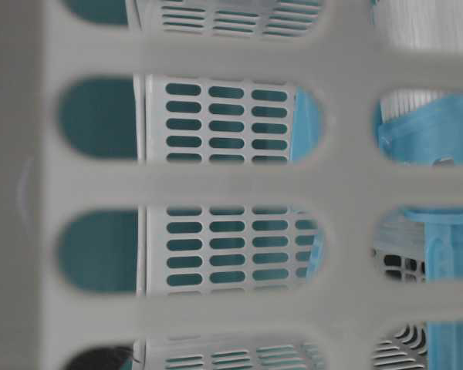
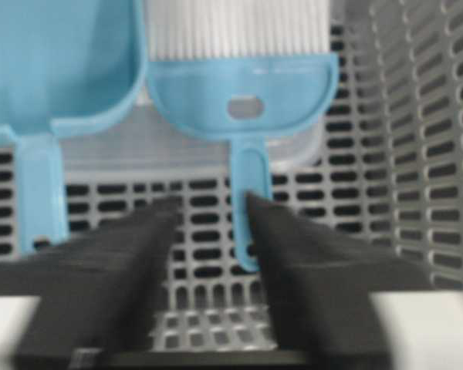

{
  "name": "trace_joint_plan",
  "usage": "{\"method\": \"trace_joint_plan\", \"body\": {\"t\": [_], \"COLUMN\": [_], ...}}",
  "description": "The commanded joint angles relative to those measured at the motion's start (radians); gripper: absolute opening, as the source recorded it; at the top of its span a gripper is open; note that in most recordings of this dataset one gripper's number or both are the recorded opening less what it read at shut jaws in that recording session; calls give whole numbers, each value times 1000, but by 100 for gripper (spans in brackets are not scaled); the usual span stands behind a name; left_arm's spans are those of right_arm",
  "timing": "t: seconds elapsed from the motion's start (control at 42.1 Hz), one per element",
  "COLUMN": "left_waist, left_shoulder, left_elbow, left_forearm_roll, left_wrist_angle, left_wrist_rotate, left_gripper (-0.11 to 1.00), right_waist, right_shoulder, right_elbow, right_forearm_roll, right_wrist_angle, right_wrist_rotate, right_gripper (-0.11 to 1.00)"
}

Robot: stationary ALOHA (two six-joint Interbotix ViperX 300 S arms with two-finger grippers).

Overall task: Pick up the hand brush from the shopping basket with the left arm.
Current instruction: 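Move the left gripper over the blue hand brush handle, open, then lower the left gripper around the brush handle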

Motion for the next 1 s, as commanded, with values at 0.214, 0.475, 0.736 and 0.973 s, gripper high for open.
{"method": "trace_joint_plan", "body": {"t": [0.214,0.475,0.736,0.973], "left_waist": [-41,-61,-66,-67], "left_shoulder": [133,272,393,477], "left_elbow": [-67,-97,-72,-60], "left_forearm_roll": [3,3,3,3], "left_wrist_angle": [0,2,2,0], "left_wrist_rotate": [-17,-54,-167,-161], "left_gripper": [91,91,91,91], "right_waist": [2,2,2,2], "right_shoulder": [9,9,6,5], "right_elbow": [-17,-8,3,15], "right_forearm_roll": [3,3,3,3], "right_wrist_angle": [-11,-11,-11,-12], "right_wrist_rotate": [0,0,0,0], "right_gripper": [71,71,71,70]}}
